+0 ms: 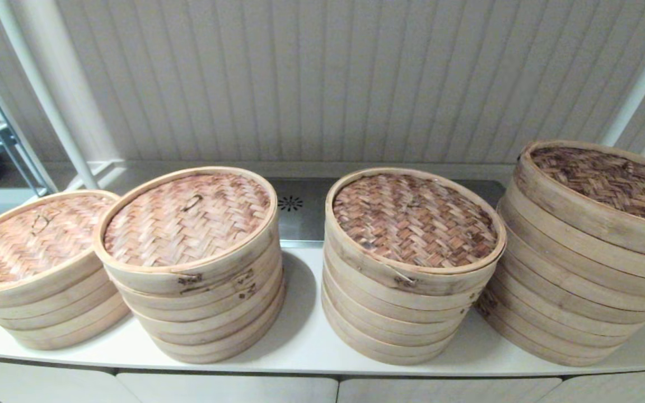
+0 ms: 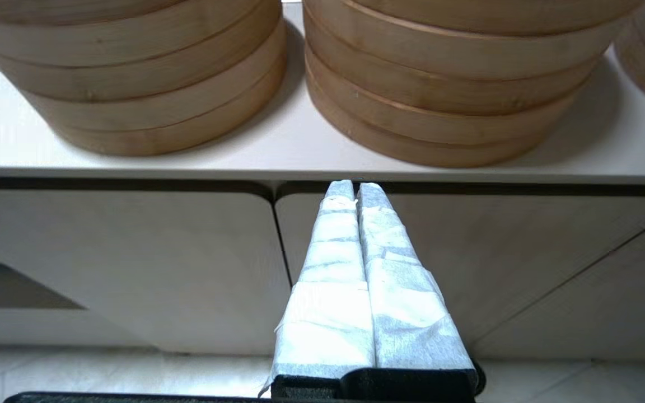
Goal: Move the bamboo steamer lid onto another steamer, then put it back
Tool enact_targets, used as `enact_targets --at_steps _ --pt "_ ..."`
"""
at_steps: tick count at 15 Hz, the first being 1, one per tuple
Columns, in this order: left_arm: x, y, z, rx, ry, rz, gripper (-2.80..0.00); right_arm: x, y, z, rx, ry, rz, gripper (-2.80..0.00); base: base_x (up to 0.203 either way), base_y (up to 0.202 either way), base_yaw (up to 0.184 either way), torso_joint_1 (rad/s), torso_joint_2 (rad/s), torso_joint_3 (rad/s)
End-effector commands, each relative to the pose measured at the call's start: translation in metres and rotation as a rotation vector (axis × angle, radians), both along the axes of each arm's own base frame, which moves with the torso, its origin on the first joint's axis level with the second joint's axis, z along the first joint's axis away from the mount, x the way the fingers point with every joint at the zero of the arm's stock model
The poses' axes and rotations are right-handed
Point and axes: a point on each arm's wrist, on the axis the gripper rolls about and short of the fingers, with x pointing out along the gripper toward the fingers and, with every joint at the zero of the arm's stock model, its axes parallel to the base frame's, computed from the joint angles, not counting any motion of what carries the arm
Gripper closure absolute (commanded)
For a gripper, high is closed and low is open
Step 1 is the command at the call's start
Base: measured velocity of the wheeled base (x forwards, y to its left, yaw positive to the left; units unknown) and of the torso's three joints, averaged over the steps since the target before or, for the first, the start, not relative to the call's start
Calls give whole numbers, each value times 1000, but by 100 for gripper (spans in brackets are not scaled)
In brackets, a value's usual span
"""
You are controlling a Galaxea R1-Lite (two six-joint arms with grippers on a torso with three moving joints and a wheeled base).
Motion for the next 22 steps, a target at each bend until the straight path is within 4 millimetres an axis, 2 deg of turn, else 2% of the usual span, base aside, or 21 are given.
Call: enact_targets --at_steps 1,5,11,14,22 --pt "0 0 -1 0 17 -28 0 0 0 0 0 -4 -1 0 0 0 0 0 0 0" --pt "-6 1 -3 -2 9 -180 0 0 0 0 0 -4 0 0 0 0 0 0 0 0" --pt "-24 4 -8 3 -184 -42 0 0 0 0 0 -4 0 0 0 0 0 0 0 0" --pt "-24 5 -16 37 -182 -3 0 0 0 0 1 -4 0 0 0 0 0 0 0 0" --pt "-22 5 -15 -5 -222 10 0 0 0 0 7 -5 0 0 0 0 0 0 0 0"
